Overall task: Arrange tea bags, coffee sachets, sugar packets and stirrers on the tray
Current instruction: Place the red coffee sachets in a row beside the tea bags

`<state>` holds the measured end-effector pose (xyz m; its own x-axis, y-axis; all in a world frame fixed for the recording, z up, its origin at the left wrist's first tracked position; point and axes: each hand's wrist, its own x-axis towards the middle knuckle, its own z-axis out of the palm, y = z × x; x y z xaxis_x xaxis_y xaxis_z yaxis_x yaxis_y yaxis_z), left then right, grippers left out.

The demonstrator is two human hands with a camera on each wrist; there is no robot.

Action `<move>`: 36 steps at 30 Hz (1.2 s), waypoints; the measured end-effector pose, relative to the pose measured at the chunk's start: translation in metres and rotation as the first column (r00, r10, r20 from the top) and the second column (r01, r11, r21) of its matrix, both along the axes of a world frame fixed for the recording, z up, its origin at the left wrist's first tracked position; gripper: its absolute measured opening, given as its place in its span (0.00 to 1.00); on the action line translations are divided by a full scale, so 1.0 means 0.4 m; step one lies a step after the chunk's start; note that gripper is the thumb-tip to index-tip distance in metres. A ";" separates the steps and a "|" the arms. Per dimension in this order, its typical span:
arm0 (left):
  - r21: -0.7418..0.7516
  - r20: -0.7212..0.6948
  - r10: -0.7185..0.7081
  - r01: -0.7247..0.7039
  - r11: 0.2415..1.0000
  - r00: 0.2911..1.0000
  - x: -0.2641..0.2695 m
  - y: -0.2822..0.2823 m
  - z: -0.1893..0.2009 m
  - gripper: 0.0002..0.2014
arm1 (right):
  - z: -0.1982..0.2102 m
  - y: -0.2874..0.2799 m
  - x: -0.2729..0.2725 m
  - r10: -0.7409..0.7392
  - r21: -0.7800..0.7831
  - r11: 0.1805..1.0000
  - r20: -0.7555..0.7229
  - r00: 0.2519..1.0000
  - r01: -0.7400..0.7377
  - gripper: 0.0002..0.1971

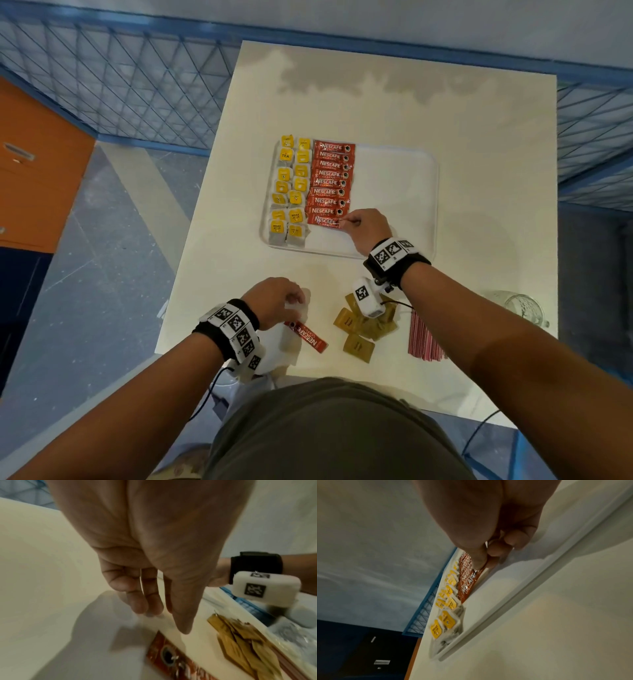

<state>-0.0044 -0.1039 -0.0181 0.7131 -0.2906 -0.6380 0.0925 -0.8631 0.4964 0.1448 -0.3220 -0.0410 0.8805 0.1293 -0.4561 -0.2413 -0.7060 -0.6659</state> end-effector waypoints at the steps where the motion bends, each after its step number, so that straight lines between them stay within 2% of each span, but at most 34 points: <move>1: 0.019 0.000 -0.042 0.042 0.999 0.999 -0.005 0.000 -0.001 0.14 | -0.001 0.004 0.004 0.015 -0.019 1.000 0.002 1.000 -0.015 0.08; 4: 0.063 0.003 -0.114 0.114 0.991 0.993 -0.017 -0.005 0.000 0.16 | -0.002 0.013 0.012 0.018 -0.057 0.998 0.011 1.000 -0.017 0.07; 8: 0.063 0.022 -0.132 0.130 0.990 0.991 -0.032 -0.005 -0.005 0.14 | 0.003 0.017 0.013 -0.027 -0.098 0.995 0.046 0.999 0.032 0.05; 14: 0.026 0.057 -0.160 0.159 0.987 0.985 -0.044 -0.007 -0.004 0.07 | -0.003 0.019 0.013 -0.033 -0.141 0.989 0.071 0.997 0.043 0.11; 18: 0.027 0.073 -0.161 0.159 0.987 0.984 -0.047 -0.008 -0.007 0.07 | -0.004 0.016 0.011 -0.020 -0.168 0.985 0.076 0.997 0.033 0.14; 25: 0.014 0.076 -0.125 0.124 0.992 0.989 -0.042 -0.005 -0.019 0.06 | -0.008 0.005 0.021 -0.110 -0.094 0.988 0.098 0.989 0.120 0.15; 29: 0.009 0.069 -0.109 0.109 0.994 0.992 -0.040 -0.006 -0.022 0.05 | 0.002 0.008 0.029 -0.075 -0.132 0.987 0.118 0.990 0.091 0.13; 36: -0.069 0.057 -0.004 0.008 0.998 0.998 -0.041 0.009 -0.026 0.01 | 0.017 0.011 0.024 -0.055 -0.170 0.983 0.083 0.995 0.069 0.16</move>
<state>-0.0207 -0.1003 -0.0284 0.7457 -0.3372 -0.5746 0.0570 -0.8270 0.5593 0.1544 -0.3176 -0.0343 0.9181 -0.0013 -0.3963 -0.2401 -0.7974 -0.5536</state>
